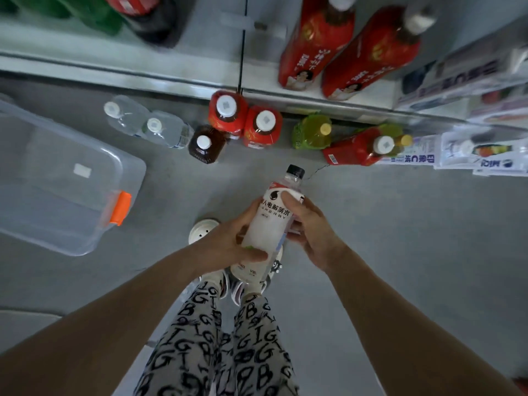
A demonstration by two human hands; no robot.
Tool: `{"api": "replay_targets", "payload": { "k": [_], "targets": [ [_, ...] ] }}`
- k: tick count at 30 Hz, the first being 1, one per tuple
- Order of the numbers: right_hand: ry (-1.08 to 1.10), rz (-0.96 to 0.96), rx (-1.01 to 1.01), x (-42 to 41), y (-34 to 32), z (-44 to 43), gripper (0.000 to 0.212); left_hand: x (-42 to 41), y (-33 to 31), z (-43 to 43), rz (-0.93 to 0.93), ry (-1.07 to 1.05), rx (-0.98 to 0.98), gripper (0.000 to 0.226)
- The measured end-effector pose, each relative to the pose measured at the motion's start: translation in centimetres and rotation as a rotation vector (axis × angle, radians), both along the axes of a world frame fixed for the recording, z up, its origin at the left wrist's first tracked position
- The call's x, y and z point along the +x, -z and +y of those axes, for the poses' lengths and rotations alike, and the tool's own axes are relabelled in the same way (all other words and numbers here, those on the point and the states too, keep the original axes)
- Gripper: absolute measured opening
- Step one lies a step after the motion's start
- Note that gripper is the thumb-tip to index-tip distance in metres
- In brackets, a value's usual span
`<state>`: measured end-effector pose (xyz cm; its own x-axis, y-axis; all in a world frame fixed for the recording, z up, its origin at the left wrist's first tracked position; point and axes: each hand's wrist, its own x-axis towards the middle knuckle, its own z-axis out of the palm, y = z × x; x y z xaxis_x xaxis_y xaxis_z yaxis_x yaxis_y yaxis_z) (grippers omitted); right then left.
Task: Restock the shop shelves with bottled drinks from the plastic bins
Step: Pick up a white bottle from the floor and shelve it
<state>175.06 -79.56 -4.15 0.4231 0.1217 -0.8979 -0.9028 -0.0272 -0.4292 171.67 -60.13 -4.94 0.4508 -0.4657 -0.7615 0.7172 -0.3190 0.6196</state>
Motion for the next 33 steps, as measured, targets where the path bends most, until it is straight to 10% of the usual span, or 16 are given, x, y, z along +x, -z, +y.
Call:
{"api": "replay_targets", "payload": {
  "k": [33],
  "targets": [
    [-0.216,-0.492,-0.053,3.8,-47.8,4.5,0.040,5.2,-47.5,4.4,-0.418,-0.126,-0.097,0.104]
  ]
}}
